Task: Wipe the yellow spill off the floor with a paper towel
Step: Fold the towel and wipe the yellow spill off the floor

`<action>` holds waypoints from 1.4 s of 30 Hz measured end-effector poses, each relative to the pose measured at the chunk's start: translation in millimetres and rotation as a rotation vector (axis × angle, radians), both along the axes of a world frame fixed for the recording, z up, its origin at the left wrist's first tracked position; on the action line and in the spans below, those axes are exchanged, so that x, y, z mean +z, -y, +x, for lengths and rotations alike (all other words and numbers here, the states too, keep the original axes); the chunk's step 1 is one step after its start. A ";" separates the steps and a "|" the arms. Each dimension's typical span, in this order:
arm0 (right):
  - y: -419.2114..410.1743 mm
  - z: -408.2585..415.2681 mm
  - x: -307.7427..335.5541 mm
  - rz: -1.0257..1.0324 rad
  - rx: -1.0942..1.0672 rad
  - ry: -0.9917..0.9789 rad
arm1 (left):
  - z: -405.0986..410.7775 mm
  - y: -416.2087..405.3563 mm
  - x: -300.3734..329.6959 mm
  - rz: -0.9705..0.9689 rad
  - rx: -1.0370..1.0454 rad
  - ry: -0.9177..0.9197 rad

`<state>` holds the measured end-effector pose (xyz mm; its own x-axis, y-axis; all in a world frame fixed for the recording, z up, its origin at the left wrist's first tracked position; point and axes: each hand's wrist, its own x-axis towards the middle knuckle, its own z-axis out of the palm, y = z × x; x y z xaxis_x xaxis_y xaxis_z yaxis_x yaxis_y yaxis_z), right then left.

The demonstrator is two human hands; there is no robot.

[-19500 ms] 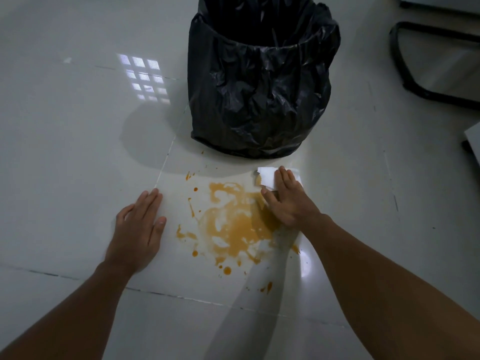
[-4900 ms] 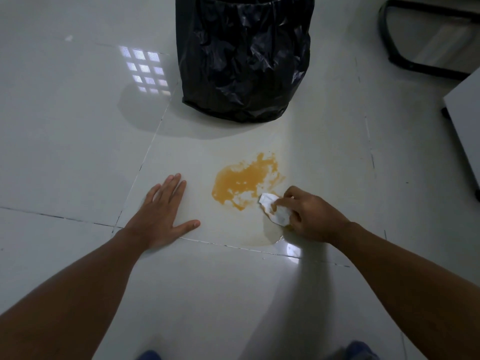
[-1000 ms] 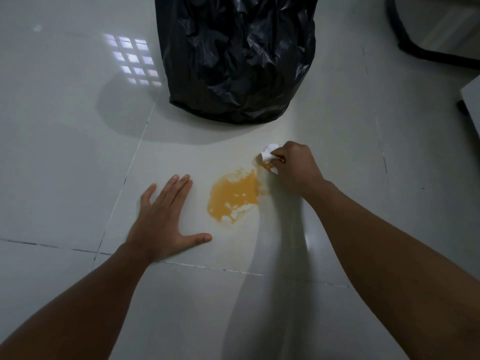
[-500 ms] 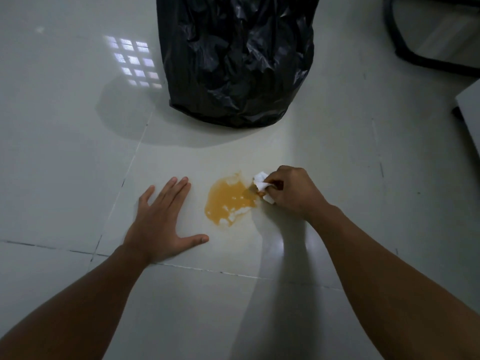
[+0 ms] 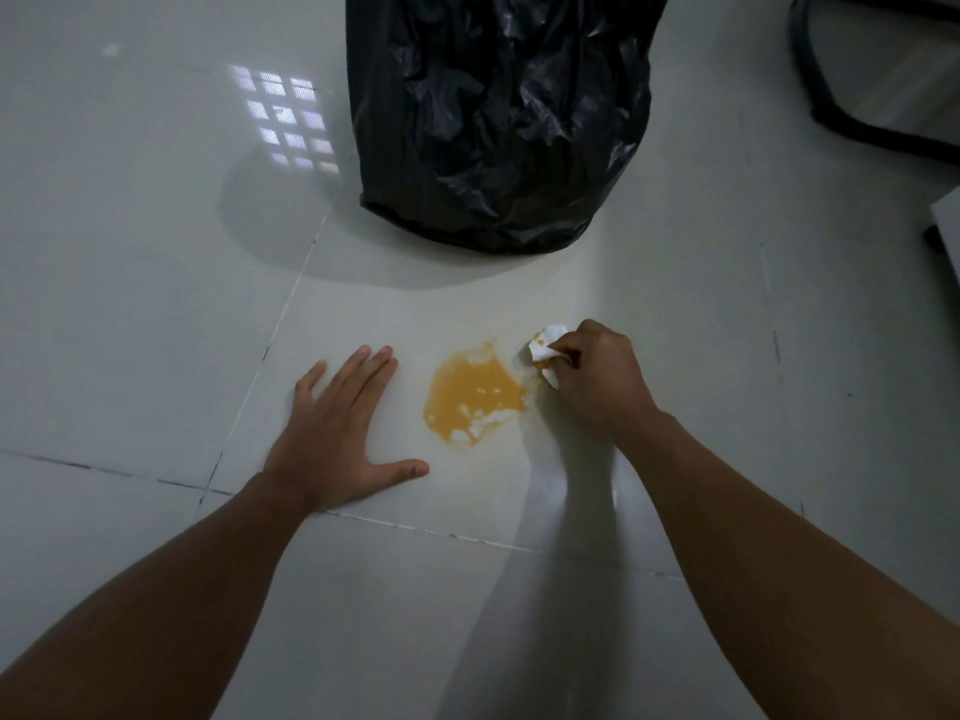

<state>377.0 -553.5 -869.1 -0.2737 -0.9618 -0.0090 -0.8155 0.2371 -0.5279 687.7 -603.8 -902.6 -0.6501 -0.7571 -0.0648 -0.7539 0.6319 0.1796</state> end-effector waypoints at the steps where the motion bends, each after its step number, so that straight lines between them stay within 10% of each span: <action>1: -6.3 3.8 -0.7 -0.010 0.027 0.027 | -0.3 -0.1 0.0 0.002 0.001 -0.001; 7: -32.3 15.9 1.4 0.050 0.243 0.056 | -0.4 0.4 -1.2 0.000 0.002 0.012; 14: -36.0 -23.0 6.0 0.004 -0.060 0.022 | -0.2 0.3 -4.2 -0.028 -0.002 0.009; 42: -43.2 12.3 5.4 -0.005 -0.051 -0.009 | 0.3 -0.1 -5.6 -0.009 0.001 -0.012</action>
<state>389.3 -510.3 -863.7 -0.3221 -0.9467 -0.0013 -0.8074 0.2754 -0.5217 688.0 -603.7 -908.2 -0.6497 -0.7585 -0.0501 -0.7527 0.6326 0.1823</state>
